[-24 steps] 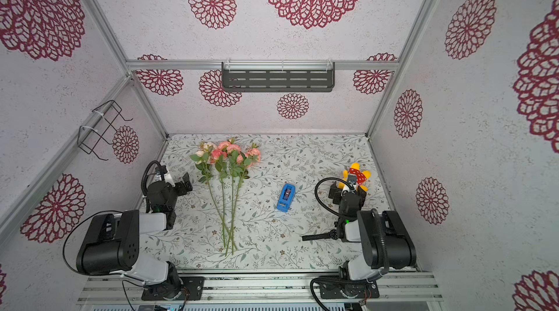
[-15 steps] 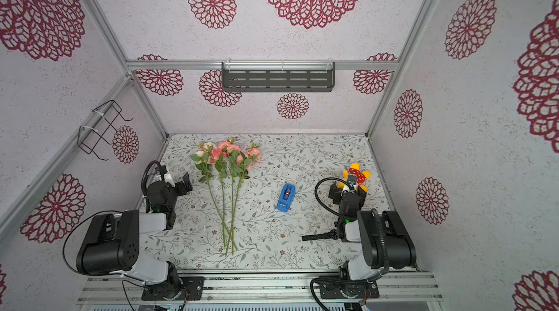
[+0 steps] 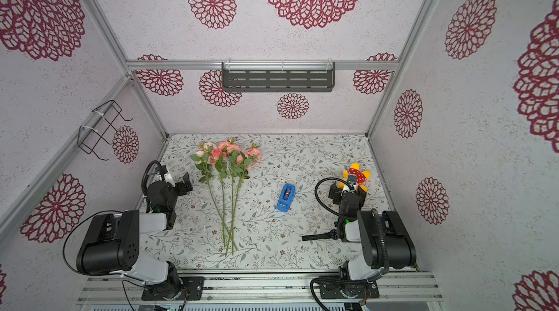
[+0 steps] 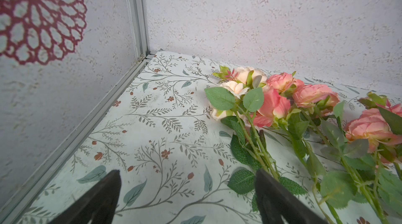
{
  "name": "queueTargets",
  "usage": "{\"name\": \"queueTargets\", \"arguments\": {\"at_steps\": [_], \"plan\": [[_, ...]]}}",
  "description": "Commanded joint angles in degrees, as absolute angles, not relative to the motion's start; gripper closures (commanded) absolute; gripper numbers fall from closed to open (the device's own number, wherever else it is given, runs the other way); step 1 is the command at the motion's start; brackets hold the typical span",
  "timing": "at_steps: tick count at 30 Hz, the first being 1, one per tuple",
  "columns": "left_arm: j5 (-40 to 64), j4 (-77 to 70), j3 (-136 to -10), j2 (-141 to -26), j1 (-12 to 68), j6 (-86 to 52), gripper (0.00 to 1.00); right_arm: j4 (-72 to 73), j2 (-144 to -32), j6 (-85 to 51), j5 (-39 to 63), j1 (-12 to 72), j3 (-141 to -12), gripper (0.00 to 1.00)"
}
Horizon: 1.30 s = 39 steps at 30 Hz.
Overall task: Wrap bouquets with tape
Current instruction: Gather the flowers at the center of the board.
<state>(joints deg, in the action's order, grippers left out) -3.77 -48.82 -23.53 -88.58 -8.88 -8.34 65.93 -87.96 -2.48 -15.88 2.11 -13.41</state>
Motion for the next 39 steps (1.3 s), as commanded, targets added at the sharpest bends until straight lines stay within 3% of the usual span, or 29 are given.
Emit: {"name": "queueTargets", "arguments": {"at_steps": [1,5,12,16,19,22,26,36,39], "plan": [[-4.3,-49.9,-24.4,-88.9,-8.5,-7.3,0.02,68.5,-87.9,-1.7,-16.3,2.4,-14.5,0.01],[-4.8,-45.8,-25.1,-84.9,-8.5,-7.6,0.02,65.4,-83.6,-1.2,-15.2,2.4,-14.8,0.01],[-3.5,-20.3,-32.4,-68.2,-7.4,-13.3,0.02,33.8,-66.0,-8.3,-11.0,2.4,-25.1,0.01],[-1.7,-2.0,-38.4,-61.8,-7.1,-22.4,0.02,18.8,-62.3,-15.8,-2.6,3.5,-33.0,0.04],[3.9,16.2,-44.3,-57.8,-6.9,-32.6,0.02,9.3,-62.0,-17.1,-3.3,10.1,-39.1,0.04],[9.4,28.8,-46.3,-54.1,-6.5,-40.2,0.02,1.6,-63.6,-19.5,-6.4,18.7,-44.8,0.03],[11.9,32.4,-45.6,-49.7,-5.5,-47.1,0.02,-2.9,-67.9,-24.3,-8.7,28.2,-50.1,0.01],[13.3,39.1,-49.0,-59.4,-2.4,-48.4,0.01,-5.8,-87.1,-28.7,-13.7,46.4,-62.6,0.01],[14.7,34.2,-45.5,-61.8,-1.5,-50.1,0.12,-6.1,-94.7,-28.8,-13.0,50.3,-68.6,0.01]]}}
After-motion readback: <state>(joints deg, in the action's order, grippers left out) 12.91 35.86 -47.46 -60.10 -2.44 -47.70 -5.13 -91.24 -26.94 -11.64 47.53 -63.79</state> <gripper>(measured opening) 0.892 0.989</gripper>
